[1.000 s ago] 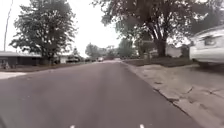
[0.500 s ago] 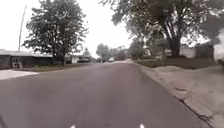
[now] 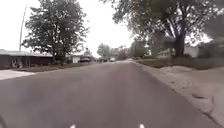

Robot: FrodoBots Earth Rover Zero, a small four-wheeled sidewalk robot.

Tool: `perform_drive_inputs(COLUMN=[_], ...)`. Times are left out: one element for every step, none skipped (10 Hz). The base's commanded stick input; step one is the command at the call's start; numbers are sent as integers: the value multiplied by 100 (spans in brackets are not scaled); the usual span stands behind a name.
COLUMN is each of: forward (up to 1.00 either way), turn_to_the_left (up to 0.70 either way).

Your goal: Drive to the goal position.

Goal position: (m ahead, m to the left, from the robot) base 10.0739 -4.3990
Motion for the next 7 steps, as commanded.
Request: perform_drive_inputs(forward=[100,100,100,100,100,100,100], turn_to_the_left=[-3,-19,-36,-40,-40,-10,-4])
